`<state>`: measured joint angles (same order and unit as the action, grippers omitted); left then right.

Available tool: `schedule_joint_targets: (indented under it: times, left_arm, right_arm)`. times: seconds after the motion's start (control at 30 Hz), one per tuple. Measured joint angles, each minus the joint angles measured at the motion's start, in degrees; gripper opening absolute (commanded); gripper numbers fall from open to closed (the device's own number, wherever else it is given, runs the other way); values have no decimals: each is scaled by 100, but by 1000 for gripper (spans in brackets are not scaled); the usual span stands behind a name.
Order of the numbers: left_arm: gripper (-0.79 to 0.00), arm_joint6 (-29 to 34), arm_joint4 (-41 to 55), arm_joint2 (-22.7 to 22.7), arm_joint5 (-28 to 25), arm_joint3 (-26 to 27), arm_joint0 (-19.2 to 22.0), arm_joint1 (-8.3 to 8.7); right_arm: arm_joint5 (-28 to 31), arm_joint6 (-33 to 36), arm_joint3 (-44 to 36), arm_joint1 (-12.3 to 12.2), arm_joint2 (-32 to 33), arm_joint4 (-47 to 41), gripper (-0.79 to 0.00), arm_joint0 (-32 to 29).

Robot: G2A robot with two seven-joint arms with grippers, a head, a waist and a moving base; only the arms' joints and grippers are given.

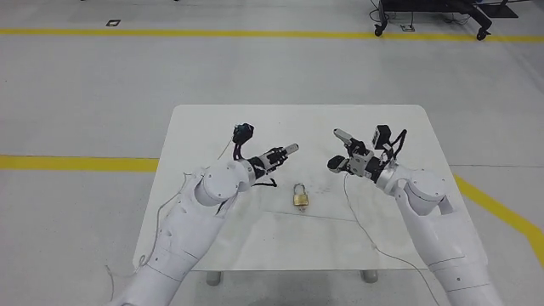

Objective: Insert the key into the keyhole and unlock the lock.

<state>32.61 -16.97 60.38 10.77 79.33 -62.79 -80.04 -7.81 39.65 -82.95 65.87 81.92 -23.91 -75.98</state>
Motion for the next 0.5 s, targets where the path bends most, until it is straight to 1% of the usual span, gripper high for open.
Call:
schedule_joint_targets:
  times: [0.17, 0.23, 0.37, 0.5]
  left_arm:
    - [0, 73, -911, 274, 230, 578, -22, 142]
    - [0, 95, -1395, 407, 299, 834, 18, 206]
    - [0, -41, -2359, 732, 360, 1282, 126, 316]
    - [0, -62, -2446, 766, 365, 1307, 131, 323]
  right_arm:
    - [525, -336, 234, -81, 464, 439, 0, 304]
    - [768, -530, 316, -126, 669, 773, 0, 443]
    - [1052, -836, 404, -206, 967, 1474, 0, 705]
    - [1066, -843, 407, -211, 984, 1515, -1, 722]
